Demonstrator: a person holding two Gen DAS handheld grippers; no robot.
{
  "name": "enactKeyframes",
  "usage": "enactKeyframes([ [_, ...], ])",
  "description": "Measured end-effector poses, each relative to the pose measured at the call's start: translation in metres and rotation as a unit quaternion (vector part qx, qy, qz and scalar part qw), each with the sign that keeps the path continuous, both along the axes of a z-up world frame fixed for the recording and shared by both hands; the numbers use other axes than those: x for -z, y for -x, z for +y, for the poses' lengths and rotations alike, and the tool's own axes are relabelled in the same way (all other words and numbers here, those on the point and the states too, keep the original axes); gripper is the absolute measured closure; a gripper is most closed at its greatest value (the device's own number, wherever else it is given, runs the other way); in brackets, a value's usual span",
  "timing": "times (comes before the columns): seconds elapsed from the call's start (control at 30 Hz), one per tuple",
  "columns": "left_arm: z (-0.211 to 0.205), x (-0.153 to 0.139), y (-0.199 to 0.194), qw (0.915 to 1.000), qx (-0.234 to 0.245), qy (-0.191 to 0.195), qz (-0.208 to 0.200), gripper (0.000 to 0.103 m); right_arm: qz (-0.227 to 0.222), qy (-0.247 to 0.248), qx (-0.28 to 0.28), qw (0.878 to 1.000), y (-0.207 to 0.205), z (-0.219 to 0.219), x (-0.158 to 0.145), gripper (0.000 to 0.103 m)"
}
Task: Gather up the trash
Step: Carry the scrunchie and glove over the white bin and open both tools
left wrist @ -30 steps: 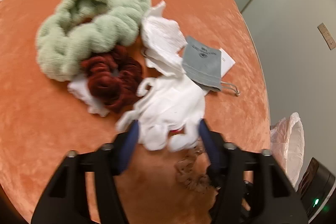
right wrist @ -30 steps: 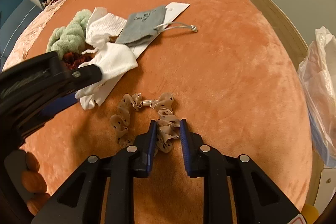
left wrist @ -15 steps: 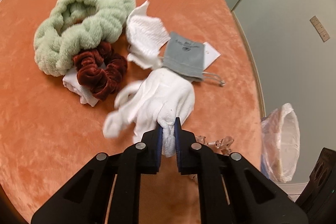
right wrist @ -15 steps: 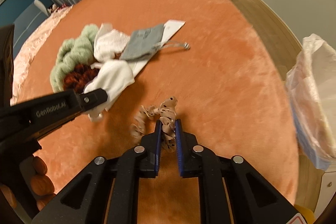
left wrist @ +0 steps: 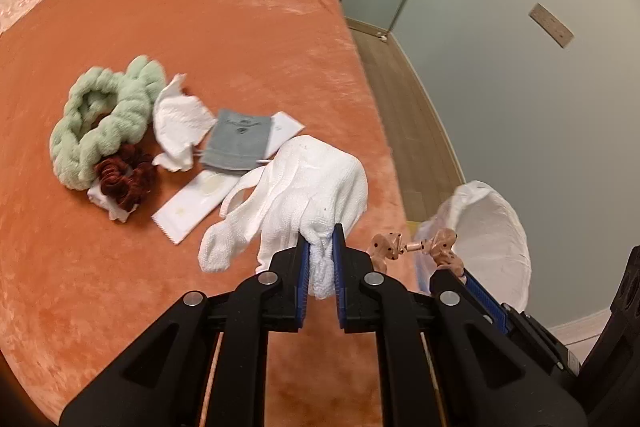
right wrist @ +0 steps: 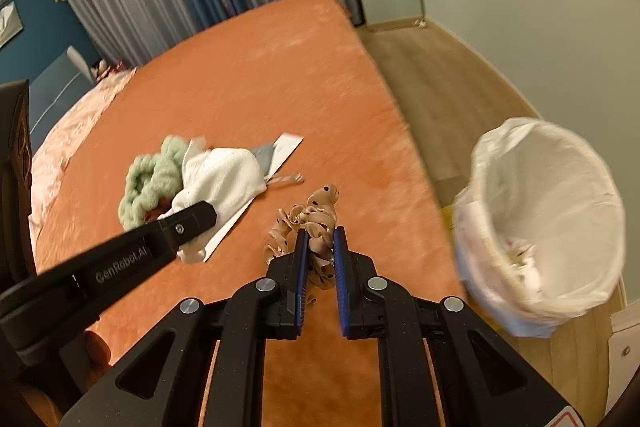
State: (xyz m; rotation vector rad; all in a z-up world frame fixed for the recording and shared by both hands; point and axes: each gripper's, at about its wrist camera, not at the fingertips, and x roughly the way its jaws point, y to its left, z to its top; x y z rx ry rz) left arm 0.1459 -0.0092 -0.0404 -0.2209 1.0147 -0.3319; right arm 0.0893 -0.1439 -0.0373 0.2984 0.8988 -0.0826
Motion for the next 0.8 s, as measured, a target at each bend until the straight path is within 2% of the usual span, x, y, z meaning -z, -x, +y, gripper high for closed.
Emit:
enactKeyframes([
  [0.37,-0.093,-0.036,0.03,0.9964,0.076,-0.005,-0.036,0.093,-0.045,0.004,0.072,0.996,0.041,-0.082,-0.041,0.091],
  [0.8,-0.18,-0.049,0.055,0.987,0.151,-0.011,-0.052,0.093,-0.056,0.016,0.138,0.989,0.079,-0.164,-0.053,0.091],
])
